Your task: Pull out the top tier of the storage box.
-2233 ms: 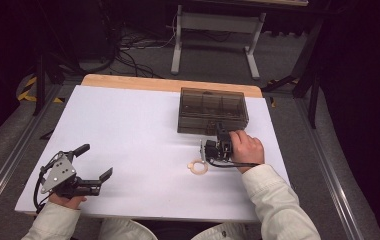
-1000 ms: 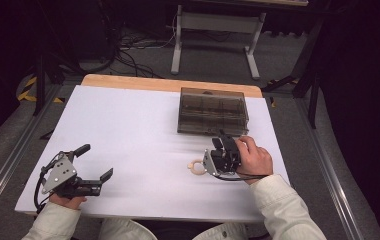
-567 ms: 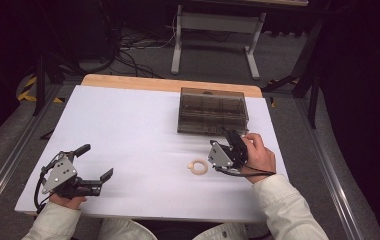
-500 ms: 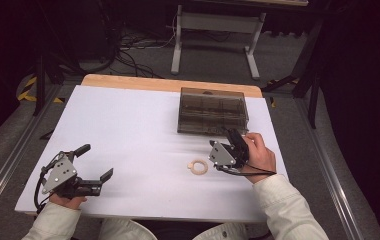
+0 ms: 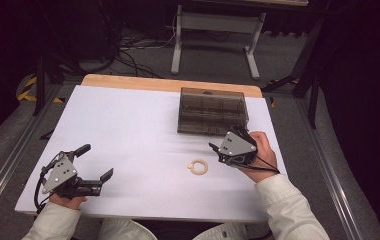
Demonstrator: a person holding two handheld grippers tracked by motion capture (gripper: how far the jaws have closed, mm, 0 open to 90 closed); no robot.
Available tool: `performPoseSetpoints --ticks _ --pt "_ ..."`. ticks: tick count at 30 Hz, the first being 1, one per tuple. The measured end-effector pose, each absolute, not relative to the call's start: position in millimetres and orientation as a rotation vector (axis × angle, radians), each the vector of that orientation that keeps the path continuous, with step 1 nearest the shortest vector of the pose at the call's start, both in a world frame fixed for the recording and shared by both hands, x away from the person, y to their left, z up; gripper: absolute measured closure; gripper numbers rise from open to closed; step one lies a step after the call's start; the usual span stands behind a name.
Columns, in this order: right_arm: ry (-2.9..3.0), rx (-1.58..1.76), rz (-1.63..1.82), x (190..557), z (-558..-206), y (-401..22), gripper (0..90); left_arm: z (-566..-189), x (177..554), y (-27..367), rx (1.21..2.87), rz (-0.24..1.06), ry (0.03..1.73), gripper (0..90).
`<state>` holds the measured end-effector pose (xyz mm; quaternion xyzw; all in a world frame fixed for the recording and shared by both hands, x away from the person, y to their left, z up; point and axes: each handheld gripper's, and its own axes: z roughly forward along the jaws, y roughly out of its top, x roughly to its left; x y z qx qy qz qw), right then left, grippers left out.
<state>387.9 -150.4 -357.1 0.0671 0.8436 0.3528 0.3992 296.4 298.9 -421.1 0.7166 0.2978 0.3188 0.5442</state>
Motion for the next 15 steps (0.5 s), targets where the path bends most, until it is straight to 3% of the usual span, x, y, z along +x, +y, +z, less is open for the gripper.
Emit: performPoseSetpoints --ticks 15 --pt "2.299 0.313 1.283 402.2 -334.6 -175.2 18.0 -421.2 296.5 298.7 1.702 0.757 0.708 1.2"
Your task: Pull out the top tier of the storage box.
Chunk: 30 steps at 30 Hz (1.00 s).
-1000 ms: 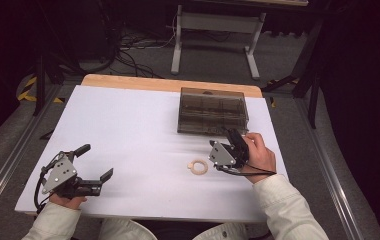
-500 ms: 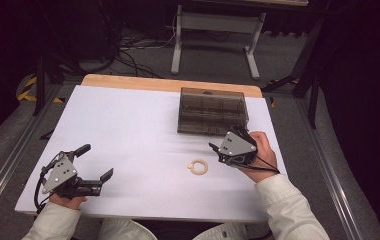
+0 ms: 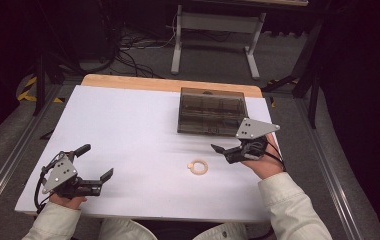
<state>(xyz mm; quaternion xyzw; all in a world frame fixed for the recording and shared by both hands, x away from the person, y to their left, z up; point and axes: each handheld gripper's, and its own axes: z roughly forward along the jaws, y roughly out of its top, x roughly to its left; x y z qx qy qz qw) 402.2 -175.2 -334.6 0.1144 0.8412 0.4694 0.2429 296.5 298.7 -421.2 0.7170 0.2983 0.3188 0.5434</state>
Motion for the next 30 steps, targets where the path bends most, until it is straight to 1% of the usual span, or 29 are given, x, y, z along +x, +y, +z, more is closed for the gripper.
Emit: performPoseSetpoints --ticks 5,9,16,18,20,22,30 --pt "2.307 0.356 1.375 405.6 -325.1 -180.3 20.0 -421.2 296.4 298.6 1.703 0.756 0.707 1.2" --pt "2.317 0.399 1.369 414.0 -319.3 -184.9 22.4 -421.1 296.4 298.9 1.701 0.756 0.708 1.2" --pt "2.384 0.463 1.490 431.8 -318.0 -196.0 22.4 -421.2 296.6 298.6 1.702 0.757 0.709 1.2" --pt "2.389 0.483 1.493 435.1 -319.2 -198.8 22.3 -421.2 296.7 298.6 1.702 0.756 0.709 1.2" --pt "2.386 0.493 1.488 436.6 -320.1 -200.2 19.6 -421.4 296.8 298.5 1.702 0.755 0.710 1.2" --pt "2.387 0.498 1.481 437.5 -320.4 -200.6 19.0 -421.5 297.0 298.2 1.703 0.754 0.710 1.2" --pt "2.413 0.466 1.415 438.8 -315.7 -198.4 23.1 -421.3 296.6 298.5 1.702 0.756 0.708 1.2"
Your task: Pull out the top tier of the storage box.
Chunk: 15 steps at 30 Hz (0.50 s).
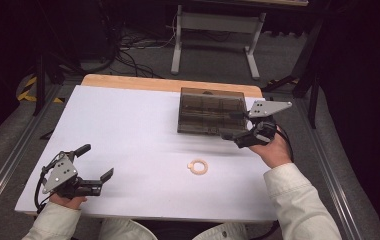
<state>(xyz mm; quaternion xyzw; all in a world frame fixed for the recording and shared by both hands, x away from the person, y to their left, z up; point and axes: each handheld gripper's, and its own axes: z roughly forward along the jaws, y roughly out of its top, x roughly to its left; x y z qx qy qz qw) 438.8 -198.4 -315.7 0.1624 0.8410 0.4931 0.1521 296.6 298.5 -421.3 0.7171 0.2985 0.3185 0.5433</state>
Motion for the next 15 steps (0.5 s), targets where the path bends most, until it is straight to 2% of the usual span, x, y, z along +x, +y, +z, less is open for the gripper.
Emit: performPoseSetpoints --ticks 15 --pt "2.520 0.303 1.174 454.9 -303.8 -186.4 25.7 -421.5 296.8 298.7 1.703 0.756 0.708 1.2"
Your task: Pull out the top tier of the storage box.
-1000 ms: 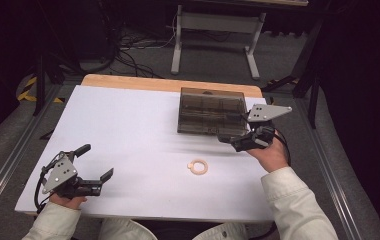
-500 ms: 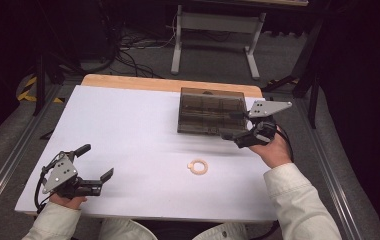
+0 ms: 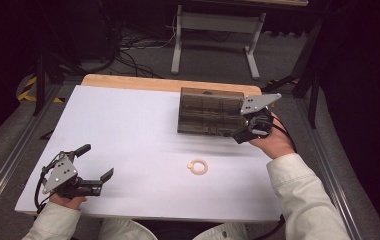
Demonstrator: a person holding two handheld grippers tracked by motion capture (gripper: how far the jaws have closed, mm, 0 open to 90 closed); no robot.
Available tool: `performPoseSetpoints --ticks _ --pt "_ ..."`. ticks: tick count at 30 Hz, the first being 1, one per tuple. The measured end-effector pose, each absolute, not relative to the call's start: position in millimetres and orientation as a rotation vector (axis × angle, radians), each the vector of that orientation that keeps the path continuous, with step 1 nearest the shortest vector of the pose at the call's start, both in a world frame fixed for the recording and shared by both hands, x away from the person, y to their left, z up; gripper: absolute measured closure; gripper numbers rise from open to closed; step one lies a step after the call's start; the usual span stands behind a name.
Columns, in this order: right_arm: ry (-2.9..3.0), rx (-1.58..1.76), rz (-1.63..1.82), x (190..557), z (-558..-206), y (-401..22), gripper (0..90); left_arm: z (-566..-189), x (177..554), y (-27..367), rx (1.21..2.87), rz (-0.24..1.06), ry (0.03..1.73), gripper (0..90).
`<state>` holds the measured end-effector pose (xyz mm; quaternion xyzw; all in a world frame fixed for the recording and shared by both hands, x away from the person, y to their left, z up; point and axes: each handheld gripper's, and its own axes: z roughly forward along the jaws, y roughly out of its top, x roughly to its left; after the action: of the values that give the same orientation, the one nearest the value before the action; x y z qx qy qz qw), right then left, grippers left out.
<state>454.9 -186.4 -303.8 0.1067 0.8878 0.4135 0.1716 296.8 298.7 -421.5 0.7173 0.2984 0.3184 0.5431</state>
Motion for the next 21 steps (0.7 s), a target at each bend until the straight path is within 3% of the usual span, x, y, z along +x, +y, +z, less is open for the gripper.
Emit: performPoseSetpoints --ticks 5,21 --pt "2.550 0.322 1.098 462.7 -305.2 -183.3 22.7 -421.4 296.8 299.1 1.701 0.758 0.708 1.2" --pt "2.569 0.306 0.919 478.1 -306.7 -174.7 25.6 -421.3 296.8 298.9 1.702 0.759 0.708 1.2"
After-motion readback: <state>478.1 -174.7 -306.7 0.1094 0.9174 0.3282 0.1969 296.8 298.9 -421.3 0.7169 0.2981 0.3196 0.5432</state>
